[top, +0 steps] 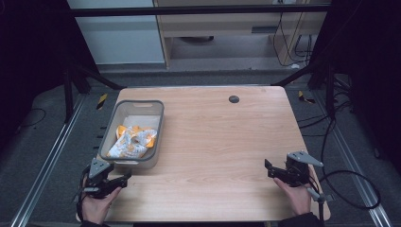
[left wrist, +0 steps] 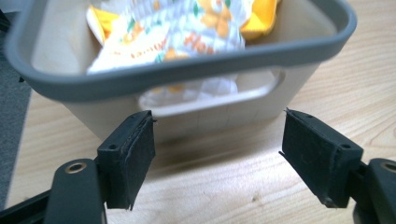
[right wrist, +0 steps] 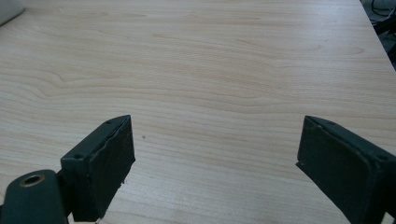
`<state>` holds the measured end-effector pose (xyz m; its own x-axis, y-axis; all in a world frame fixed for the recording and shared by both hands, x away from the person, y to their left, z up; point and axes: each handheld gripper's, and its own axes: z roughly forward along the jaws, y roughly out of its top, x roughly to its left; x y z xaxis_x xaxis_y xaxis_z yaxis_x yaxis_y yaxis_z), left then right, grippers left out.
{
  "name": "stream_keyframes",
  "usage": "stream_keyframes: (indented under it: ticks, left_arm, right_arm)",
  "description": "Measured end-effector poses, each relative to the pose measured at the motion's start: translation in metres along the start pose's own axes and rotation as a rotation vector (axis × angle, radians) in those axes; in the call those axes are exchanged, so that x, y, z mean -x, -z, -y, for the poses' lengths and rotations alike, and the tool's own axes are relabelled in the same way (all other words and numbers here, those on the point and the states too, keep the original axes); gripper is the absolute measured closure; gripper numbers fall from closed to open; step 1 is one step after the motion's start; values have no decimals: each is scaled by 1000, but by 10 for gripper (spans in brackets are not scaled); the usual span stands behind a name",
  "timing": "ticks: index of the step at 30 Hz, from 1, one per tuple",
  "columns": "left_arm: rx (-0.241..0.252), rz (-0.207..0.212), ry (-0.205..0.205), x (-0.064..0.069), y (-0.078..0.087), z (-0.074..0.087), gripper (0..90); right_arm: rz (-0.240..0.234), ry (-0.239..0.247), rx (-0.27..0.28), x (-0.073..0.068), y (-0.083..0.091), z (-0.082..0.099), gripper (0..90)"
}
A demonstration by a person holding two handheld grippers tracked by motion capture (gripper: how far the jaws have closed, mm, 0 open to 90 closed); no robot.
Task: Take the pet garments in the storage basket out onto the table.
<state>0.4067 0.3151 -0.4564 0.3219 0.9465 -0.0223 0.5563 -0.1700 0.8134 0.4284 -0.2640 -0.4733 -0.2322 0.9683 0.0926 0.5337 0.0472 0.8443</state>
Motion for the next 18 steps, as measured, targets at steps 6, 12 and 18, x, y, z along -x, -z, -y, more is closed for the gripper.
stream_keyframes:
  ticks: [6,12,18]
  left_arm:
    - [59,-9,-8,-3,9,-18,266]
    - [68,21,-27,-2,16,-32,261]
    - [93,30,-22,-7,23,-48,258]
  right_arm:
    - [7,19,-20,-2,-2,1,114]
    - [7,30,-17,-4,-2,3,122]
    - [12,41,-21,-6,-3,3,123]
